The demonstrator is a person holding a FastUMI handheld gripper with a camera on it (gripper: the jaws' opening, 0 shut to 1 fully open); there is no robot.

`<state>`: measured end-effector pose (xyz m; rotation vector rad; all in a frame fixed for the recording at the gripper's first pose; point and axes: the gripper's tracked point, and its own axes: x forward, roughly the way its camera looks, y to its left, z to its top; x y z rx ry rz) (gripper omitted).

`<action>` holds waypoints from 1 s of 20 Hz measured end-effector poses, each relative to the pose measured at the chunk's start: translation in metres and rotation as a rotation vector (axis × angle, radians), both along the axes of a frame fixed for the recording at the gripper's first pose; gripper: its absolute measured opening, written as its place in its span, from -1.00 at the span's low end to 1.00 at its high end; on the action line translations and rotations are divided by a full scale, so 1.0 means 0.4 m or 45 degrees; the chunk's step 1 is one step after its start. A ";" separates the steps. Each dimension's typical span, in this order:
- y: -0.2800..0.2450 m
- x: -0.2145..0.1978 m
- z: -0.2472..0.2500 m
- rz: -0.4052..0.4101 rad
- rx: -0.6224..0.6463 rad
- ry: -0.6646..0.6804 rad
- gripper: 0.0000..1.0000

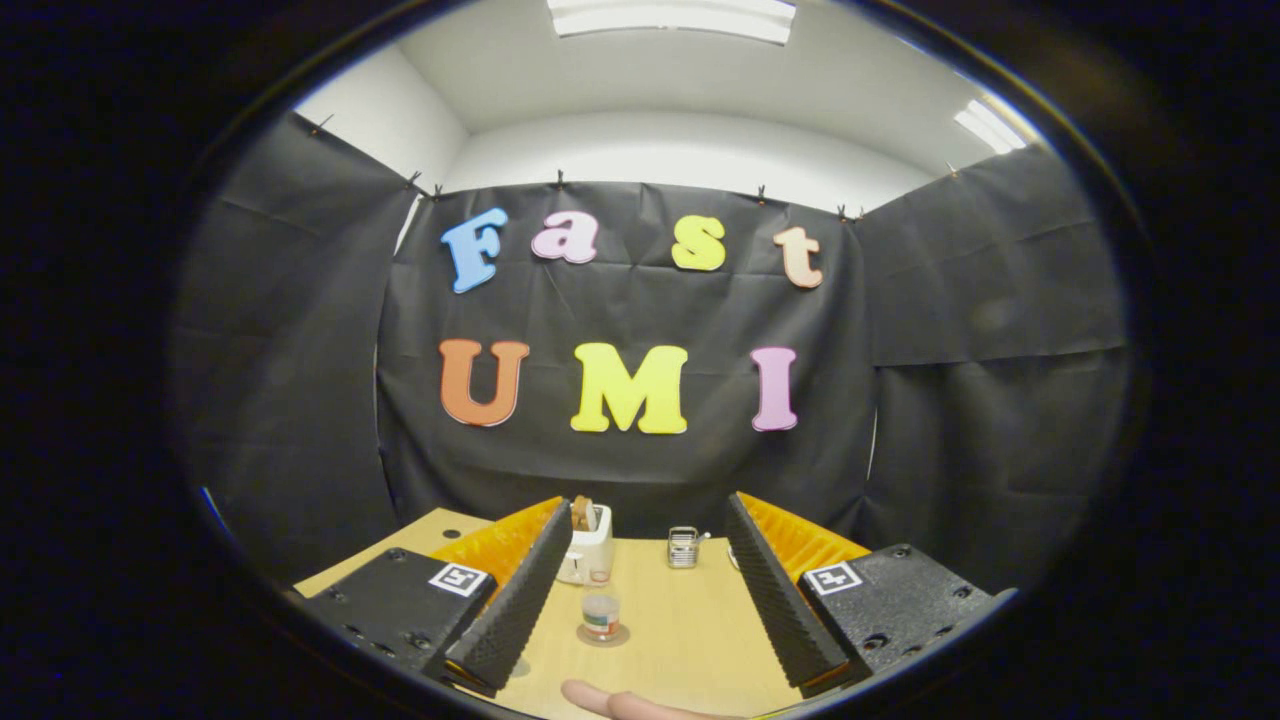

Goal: Take the bottle from table, then pour the juice into the cup, finally place the bottle on the coaster

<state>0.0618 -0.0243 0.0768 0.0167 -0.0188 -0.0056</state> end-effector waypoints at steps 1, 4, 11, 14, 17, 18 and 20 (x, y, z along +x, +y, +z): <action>-0.004 -0.002 0.000 -0.002 0.002 0.001 0.99; -0.028 0.000 0.004 -0.035 0.002 -0.028 0.99; -0.034 -0.003 -0.019 -0.027 0.017 -0.042 0.99; -0.045 -0.004 -0.023 -0.042 0.016 -0.059 0.99; -0.042 -0.003 -0.029 -0.036 0.018 -0.059 0.99; -0.045 -0.003 -0.029 -0.041 0.014 -0.058 0.99; -0.055 -0.003 -0.026 -0.049 0.010 -0.064 0.99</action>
